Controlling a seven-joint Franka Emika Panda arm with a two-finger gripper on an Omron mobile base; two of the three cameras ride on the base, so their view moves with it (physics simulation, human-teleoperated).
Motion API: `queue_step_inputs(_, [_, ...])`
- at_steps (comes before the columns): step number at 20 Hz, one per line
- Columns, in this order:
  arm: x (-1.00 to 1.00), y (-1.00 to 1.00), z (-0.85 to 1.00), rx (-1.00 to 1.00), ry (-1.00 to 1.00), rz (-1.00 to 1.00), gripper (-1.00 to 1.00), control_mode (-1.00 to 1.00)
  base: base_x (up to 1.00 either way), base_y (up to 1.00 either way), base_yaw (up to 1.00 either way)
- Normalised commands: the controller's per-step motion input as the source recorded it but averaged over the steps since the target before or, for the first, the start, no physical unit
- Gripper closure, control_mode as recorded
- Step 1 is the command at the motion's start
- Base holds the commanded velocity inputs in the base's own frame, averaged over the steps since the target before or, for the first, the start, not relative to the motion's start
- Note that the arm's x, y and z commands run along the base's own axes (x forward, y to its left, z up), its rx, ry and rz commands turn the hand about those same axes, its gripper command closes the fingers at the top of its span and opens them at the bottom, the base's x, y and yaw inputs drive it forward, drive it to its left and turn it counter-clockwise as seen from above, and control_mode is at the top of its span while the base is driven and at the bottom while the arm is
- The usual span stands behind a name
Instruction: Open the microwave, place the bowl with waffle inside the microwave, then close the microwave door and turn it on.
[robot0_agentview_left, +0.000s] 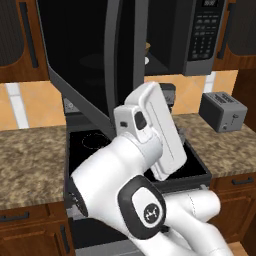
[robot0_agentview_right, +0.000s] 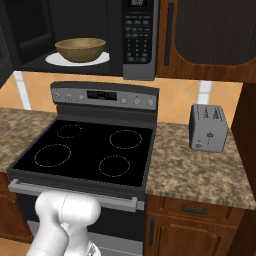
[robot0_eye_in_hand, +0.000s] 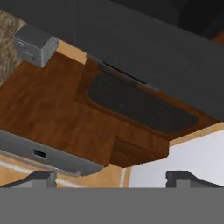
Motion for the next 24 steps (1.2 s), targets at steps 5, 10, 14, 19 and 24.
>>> queue_step_inputs(5, [-0.90,0.71,0.00,-0.09,0.00,0.29,-1.00,-1.00,0.00,0.00,0.00])
queue_step_inputs(10, [-0.53,1.00,0.00,-0.13,0.11,0.20,-1.00,-1.00,0.00,0.00,0.00])
queue_step_inputs(14, [0.22,1.00,0.00,-0.02,0.34,0.15,-1.00,-1.00,0.00,0.00,0.00])
queue_step_inputs(19, [0.74,0.97,-0.03,0.00,0.32,0.10,-1.00,-1.00,0.00,0.00,0.00])
queue_step_inputs(24, [0.91,0.31,-0.27,0.02,0.22,0.04,-1.00,-1.00,0.00,0.00,0.00])
